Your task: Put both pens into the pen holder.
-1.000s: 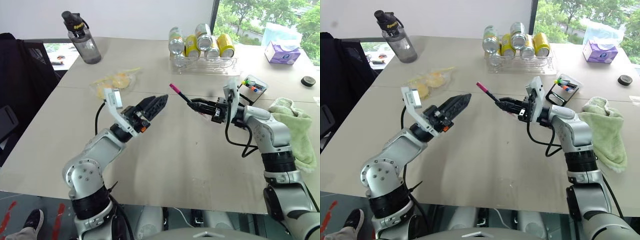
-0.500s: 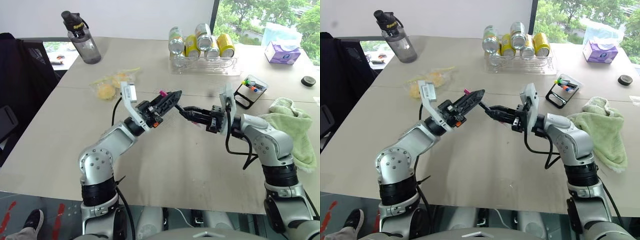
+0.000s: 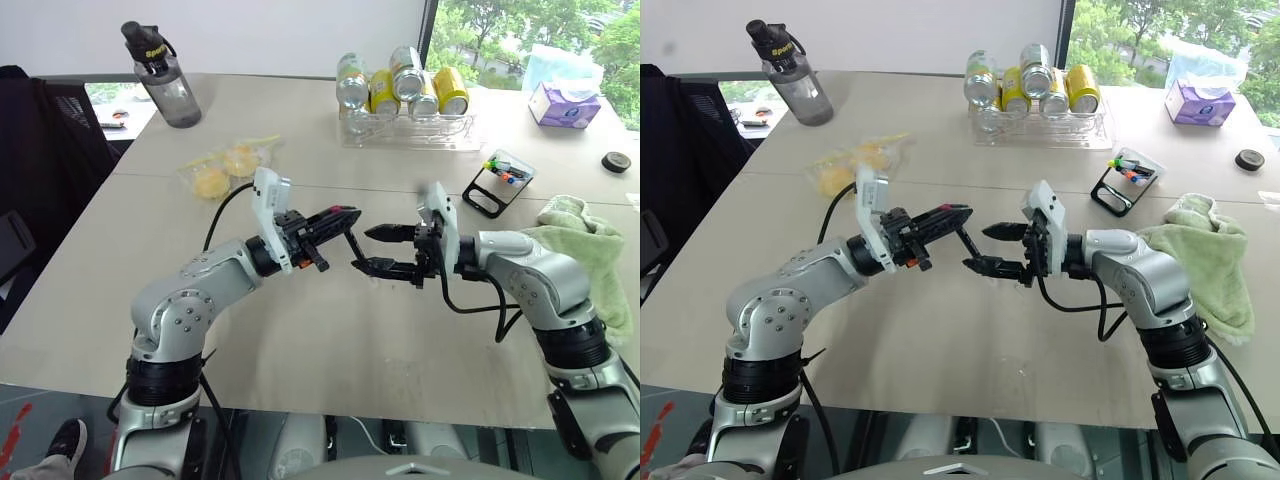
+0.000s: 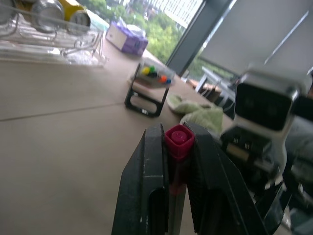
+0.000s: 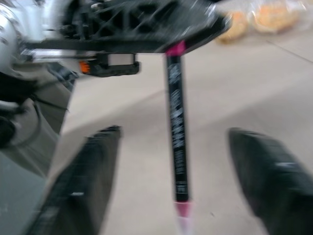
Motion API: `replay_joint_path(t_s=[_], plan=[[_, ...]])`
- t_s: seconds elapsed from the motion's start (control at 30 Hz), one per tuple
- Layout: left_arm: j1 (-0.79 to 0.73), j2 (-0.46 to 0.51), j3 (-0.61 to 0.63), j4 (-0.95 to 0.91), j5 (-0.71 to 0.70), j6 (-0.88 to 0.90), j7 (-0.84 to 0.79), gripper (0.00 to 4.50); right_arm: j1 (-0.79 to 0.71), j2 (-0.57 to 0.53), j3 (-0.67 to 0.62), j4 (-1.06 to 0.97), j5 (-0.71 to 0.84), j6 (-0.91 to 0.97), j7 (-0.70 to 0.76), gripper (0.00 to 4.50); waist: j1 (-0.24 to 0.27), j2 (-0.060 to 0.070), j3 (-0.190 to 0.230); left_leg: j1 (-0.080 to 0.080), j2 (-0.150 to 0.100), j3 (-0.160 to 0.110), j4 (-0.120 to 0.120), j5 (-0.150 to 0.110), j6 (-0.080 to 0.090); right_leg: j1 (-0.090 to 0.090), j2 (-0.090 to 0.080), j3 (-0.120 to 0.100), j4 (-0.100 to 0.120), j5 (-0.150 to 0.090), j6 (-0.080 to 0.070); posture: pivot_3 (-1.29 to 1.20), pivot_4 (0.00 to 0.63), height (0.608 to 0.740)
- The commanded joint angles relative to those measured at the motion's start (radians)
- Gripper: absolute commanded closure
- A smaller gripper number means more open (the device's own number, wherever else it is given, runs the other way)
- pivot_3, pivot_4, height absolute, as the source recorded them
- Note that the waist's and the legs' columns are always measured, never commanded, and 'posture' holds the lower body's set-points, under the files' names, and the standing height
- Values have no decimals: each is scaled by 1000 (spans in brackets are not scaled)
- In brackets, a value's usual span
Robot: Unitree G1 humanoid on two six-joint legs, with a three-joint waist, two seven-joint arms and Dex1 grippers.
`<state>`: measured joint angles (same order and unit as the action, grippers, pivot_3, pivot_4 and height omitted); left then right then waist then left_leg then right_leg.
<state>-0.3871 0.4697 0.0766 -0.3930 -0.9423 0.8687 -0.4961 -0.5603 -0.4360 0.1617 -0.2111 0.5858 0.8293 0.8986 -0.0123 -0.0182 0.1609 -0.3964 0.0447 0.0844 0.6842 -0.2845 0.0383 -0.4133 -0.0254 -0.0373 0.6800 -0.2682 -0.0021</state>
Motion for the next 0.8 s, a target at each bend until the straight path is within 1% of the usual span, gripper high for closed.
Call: replay_joint_path(t_s=[0.03,0.1,0.23,0.3,0.37,0.47,0.5,0.6,0.67,0.73,0.77,0.8], plan=[[-40,75,-73,-32,103,-54,-103,4500,-62,-15,36,-37,11,81,-8,716,1,0,0,0,0,0,0,0,0,0,0,0,0,0,0,0,150,739],[-54,106,-110,-25,153,-78,-148,4500,-92,-24,67,-42,5,128,-14,716,1,0,0,0,0,0,0,0,0,0,0,0,-1,0,0,0,150,739],[-92,137,-155,-2,221,-112,-217,4500,-155,-31,124,-40,2,252,-40,716,1,0,0,-1,0,0,-1,0,0,-1,0,0,-1,0,0,0,150,739],[-105,146,-166,1,237,-117,-246,4500,-179,-16,134,-42,7,292,-57,716,1,0,0,-1,0,0,-1,0,0,-1,-1,0,-1,0,0,0,150,739],[-113,151,-170,2,248,-121,-268,4500,-204,24,109,-31,28,336,-89,716,-2,0,0,-1,0,0,-1,0,0,-1,-1,0,-1,0,0,0,150,739],[-122,146,-172,8,269,-126,-279,4500,-217,57,93,-26,33,367,-119,1535,-1,0,0,-2,1,0,-1,0,0,-1,-1,0,-1,0,0,0,150,739],[-122,137,-167,12,268,-122,-274,4500,-216,63,90,-25,30,371,-130,1939,0,0,0,-2,1,0,-1,0,0,-1,-1,0,-1,0,0,0,150,739],[-120,124,-160,13,264,-112,-270,4500,-211,83,71,-26,39,389,-161,3348,3,0,0,-3,0,0,-1,0,0,-1,-1,-1,-2,0,0,0,150,739],[-117,122,-155,11,254,-98,-269,4500,-207,83,63,-37,46,400,-166,4382,1,0,0,-3,0,0,-1,0,0,-1,-2,-1,-2,0,0,0,150,739],[-115,122,-148,8,245,-89,-273,4500,-204,77,60,-49,48,405,-167,4465,1,0,0,-3,0,-1,-1,0,0,-2,-2,-2,-1,0,0,0,150,739],[-117,119,-140,12,240,-85,-268,3480,-202,71,60,-56,49,405,-165,4464,1,0,0,-3,0,-1,-1,0,0,-2,-2,-2,-1,0,0,0,150,739],[-119,116,-135,15,239,-85,-265,3091,-201,65,60,-61,50,405,-164,4464,0,0,0,-3,0,-1,-1,0,0,-2,-1,-2,-1,0,0,0,150,739]])
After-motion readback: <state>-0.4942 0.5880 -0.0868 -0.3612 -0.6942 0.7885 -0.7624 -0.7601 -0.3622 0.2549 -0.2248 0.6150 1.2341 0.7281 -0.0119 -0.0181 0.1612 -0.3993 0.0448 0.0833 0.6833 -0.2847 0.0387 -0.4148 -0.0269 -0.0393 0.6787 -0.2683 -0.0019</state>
